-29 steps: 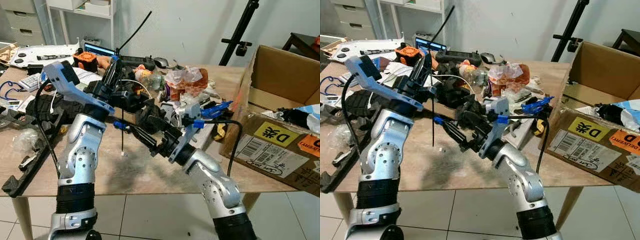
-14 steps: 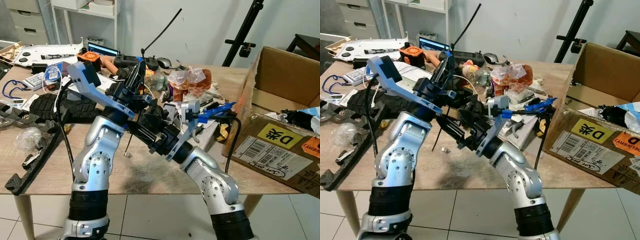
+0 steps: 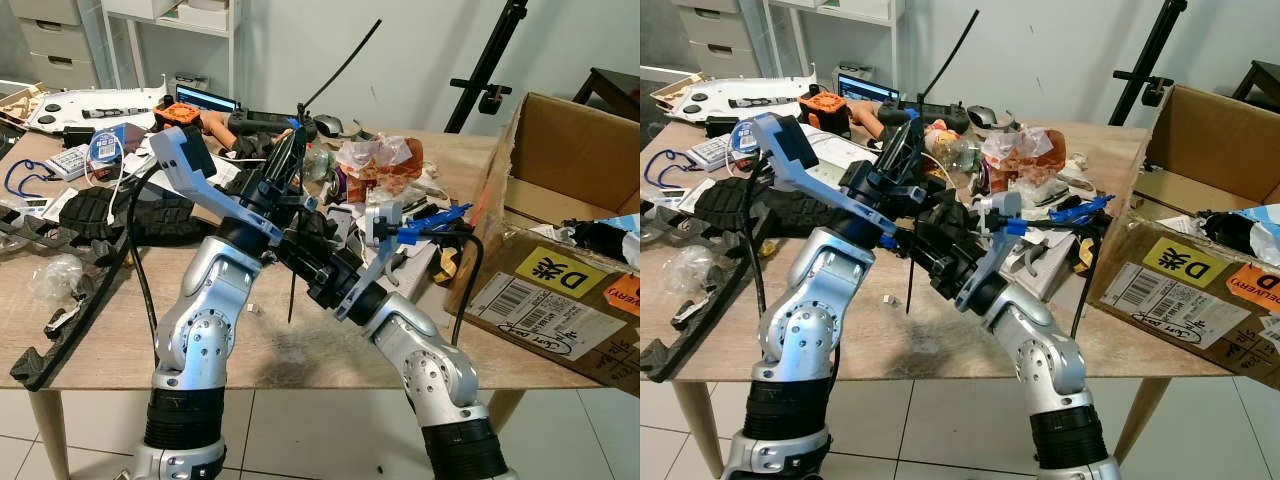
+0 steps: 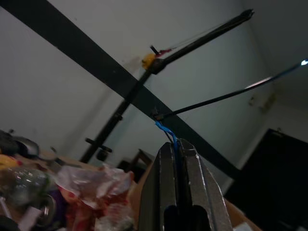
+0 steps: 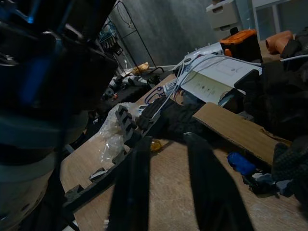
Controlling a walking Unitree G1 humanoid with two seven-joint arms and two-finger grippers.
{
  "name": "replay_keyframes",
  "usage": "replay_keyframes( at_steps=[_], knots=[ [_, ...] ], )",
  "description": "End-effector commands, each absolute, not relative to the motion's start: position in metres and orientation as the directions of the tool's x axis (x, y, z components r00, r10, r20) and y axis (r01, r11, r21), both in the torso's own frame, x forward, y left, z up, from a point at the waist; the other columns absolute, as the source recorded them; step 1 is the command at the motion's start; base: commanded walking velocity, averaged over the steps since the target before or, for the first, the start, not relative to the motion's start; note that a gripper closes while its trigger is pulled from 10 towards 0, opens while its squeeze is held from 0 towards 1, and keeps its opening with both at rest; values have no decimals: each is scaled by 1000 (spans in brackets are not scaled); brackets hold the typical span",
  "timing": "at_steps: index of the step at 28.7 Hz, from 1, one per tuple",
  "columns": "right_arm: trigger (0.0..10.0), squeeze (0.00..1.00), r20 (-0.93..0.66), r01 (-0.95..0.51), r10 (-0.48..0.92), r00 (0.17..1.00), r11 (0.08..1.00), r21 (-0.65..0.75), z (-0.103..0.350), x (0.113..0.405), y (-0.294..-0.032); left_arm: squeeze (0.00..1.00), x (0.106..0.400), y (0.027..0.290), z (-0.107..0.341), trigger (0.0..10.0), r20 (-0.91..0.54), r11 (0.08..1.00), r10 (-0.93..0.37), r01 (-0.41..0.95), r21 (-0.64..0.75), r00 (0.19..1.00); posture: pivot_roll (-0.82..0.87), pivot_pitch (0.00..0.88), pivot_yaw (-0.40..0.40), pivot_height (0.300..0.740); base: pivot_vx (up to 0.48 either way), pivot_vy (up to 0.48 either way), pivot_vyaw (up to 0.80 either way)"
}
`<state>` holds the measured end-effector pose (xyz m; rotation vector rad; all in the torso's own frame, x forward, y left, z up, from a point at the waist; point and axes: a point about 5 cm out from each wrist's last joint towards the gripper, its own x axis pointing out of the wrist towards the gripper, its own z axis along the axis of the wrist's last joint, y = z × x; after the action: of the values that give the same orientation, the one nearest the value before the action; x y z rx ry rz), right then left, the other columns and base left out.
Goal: Picking trash to rubbish bin
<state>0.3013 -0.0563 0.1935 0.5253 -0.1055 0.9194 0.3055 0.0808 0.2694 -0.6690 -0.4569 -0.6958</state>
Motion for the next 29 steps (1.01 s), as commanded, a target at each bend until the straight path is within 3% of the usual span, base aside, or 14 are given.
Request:
replay_keyframes(
  at_steps=[1,6,9,10,12,13,14,15,20,29],
  knots=[
    [0,0,300,-775,728,616,493,395,192,300,-61,0,310,83,266,0,567,640,-399,662,-390,720,15,128,-98,740,0,0,0],
    [0,0,305,-783,735,605,479,397,192,297,-65,0,322,99,265,0,548,758,-309,549,-351,778,15,128,-98,740,0,0,0],
    [0,0,303,-784,738,604,479,396,192,296,-65,0,324,103,265,0,547,784,-290,522,-335,785,15,128,-98,740,0,0,0],
    [1961,0,286,-789,750,596,482,382,191,296,-65,0,326,106,264,0,547,805,-285,506,-308,787,15,128,-98,740,0,0,0],
    [1961,0,277,-792,757,592,484,372,191,295,-65,0,326,107,264,0,547,812,-287,502,-297,786,15,128,-98,740,0,0,0],
    [10000,0,262,-791,760,594,494,360,190,295,-65,0,327,107,264,0,547,815,-290,502,-289,785,15,128,-98,740,0,0,0],
    [10000,0,247,-790,765,595,500,355,189,295,-65,0,327,108,264,0,550,823,-289,497,-275,784,9,126,-95,740,0,0,0],
    [10000,1000,224,-779,762,607,516,356,186,296,-66,0,328,109,265,0,555,829,-286,492,-265,782,9,125,-95,740,0,0,0],
    [10000,1000,200,-702,680,705,630,333,185,306,-76,0,330,115,269,0,575,848,-276,476,-231,770,9,127,-97,740,0,0,0],
    [10000,1000,213,-676,651,728,631,381,187,307,-92,0,337,142,274,0,589,873,-328,475,-109,739,3,120,-92,740,0,0,0]
  ],
)
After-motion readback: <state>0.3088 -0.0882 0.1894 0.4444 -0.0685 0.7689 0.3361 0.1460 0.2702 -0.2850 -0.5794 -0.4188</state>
